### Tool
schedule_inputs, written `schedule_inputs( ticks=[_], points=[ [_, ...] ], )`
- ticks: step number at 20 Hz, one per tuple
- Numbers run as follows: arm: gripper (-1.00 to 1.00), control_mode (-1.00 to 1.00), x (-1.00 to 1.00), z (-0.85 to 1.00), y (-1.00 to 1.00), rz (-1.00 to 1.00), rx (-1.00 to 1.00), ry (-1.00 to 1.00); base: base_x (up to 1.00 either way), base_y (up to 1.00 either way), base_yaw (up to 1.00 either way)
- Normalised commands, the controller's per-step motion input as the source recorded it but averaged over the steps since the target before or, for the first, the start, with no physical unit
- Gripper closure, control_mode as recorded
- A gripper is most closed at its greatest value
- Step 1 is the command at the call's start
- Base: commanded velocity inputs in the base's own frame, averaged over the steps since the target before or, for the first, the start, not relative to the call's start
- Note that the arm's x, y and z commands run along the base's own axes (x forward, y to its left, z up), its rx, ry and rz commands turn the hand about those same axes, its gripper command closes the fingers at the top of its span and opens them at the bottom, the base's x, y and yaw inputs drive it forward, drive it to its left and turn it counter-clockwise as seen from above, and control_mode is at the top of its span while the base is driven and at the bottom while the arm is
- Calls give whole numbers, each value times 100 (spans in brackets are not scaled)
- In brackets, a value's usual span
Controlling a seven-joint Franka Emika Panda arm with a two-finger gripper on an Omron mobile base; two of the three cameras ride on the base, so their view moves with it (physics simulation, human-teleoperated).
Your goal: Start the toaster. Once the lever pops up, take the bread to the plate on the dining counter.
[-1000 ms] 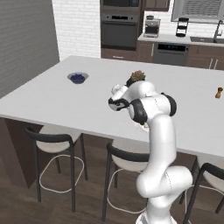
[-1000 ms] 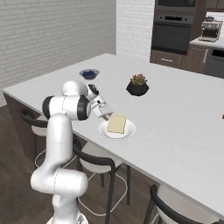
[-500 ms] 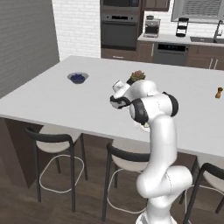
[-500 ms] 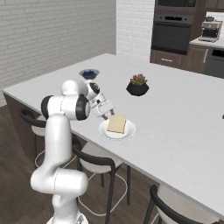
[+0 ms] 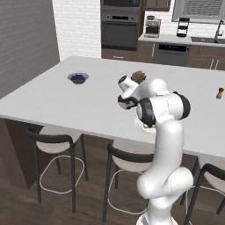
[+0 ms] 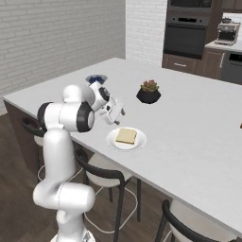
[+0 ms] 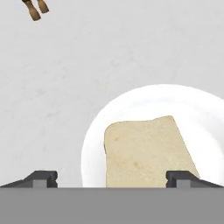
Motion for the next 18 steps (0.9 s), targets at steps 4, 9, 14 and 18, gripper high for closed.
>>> schedule_inputs(
  ticks=[4, 9, 14, 18],
  points=[
    [-100, -100, -57, 14, 0, 11, 2, -52, 0, 0, 0],
    [-100, -100, -100, 7, -4, 11, 9, -32, 0, 0, 0],
    [-100, -100, -100, 58, 0, 22, 9, -7, 0, 0, 0],
    [-100, -100, -100, 98, 5, 28, 12, 1, 0, 0, 0]
  ],
)
